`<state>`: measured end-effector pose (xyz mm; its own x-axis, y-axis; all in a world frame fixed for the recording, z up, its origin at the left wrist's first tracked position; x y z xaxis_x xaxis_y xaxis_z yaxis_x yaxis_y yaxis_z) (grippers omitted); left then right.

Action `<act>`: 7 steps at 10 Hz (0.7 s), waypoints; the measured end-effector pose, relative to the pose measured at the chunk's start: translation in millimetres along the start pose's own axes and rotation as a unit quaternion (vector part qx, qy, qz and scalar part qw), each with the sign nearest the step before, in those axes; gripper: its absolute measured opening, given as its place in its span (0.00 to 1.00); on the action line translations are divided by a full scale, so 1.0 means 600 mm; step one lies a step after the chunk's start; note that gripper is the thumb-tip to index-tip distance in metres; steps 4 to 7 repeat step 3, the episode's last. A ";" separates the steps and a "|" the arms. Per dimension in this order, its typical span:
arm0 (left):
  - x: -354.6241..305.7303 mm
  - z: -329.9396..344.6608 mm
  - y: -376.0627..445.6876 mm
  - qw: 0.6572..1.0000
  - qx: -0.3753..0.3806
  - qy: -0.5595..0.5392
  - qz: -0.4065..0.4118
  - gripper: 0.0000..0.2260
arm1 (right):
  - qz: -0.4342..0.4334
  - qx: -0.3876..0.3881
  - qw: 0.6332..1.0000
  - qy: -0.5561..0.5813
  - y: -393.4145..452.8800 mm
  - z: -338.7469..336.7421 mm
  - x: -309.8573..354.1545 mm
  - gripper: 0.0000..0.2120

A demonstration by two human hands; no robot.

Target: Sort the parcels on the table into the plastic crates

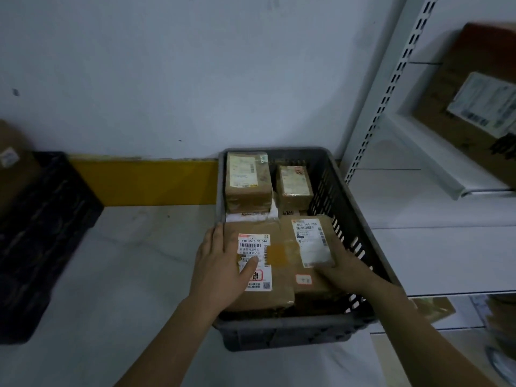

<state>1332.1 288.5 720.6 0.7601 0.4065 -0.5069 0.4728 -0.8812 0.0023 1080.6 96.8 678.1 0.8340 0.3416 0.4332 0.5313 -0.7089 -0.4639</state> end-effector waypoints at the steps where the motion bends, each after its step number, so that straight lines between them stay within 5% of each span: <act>1: 0.000 -0.007 0.006 1.000 -0.001 -0.002 0.004 0.39 | 0.035 -0.024 0.994 -0.105 0.001 0.010 0.010 0.50; 3: -0.001 -0.038 0.026 1.000 -0.002 0.005 0.003 0.37 | -0.006 -0.127 0.971 -0.201 -0.015 -0.041 0.037 0.42; 7: -0.001 -0.038 0.026 1.000 -0.002 0.005 0.003 0.37 | -0.006 -0.127 0.971 -0.201 -0.015 -0.041 0.037 0.42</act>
Point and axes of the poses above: each hand's wrist, its own y-axis towards the middle knuckle, its own z-axis out of the palm, x = y × z, the point moved 6 cm from there along y, towards the middle knuckle, and after that the axes turned 11 degrees about -y, right-handed, at the moved point
